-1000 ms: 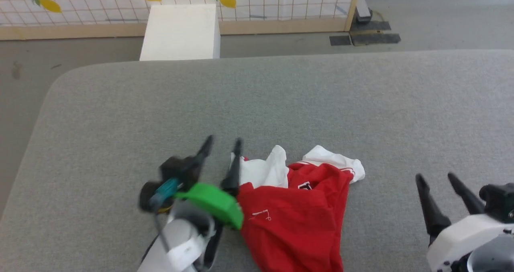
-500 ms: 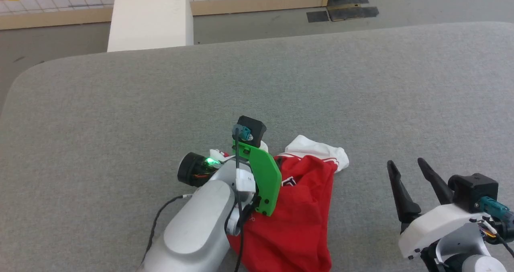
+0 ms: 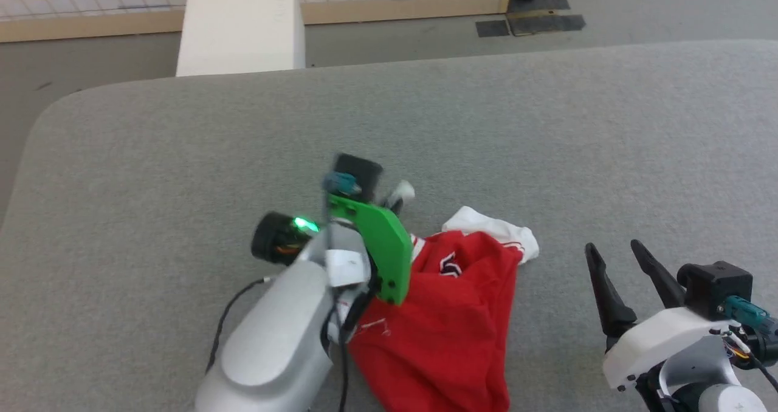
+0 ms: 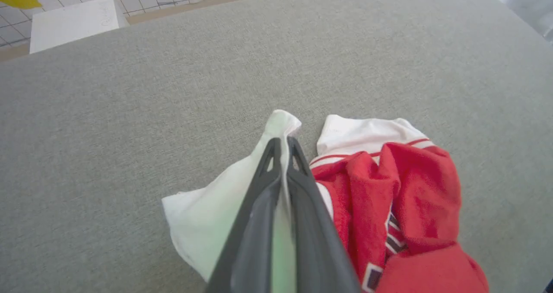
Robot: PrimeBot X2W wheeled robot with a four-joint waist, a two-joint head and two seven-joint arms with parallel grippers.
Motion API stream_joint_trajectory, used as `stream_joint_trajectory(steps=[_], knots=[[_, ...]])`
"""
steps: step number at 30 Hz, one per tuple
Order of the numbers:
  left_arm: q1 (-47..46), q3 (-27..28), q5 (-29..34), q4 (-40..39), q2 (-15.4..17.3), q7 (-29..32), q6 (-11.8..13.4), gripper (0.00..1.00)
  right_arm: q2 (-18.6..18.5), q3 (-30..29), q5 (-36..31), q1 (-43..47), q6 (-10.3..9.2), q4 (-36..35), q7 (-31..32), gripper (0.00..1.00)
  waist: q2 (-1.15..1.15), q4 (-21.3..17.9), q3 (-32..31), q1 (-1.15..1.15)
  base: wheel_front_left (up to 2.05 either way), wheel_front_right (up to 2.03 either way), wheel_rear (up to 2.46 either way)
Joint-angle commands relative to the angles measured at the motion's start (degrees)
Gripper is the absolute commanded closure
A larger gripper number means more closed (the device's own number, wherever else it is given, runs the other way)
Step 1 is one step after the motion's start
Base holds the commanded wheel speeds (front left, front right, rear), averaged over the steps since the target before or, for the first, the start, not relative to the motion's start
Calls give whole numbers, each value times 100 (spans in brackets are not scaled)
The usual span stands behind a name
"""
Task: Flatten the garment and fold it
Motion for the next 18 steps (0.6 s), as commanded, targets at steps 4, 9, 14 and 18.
stream_joint_trajectory(steps=[4,9,14,18], knots=[[354,542,-119,-451,150,-939,300,100,8,-8,12,-83,-6,-64,22,0,0,292,-99,0,0,0,0],[1166,1240,-310,-1025,484,-1698,643,100,8,-84,20,-70,-6,-84,16,0,0,553,-138,0,0,0,0],[2267,1811,-541,-1286,826,-2096,883,100,8,-227,40,-87,-6,-23,1,0,0,828,-139,0,0,0,0],[2765,1963,-815,-974,792,-2233,827,0,8,-328,47,-178,-6,185,83,0,0,1054,-126,0,0,0,0]])
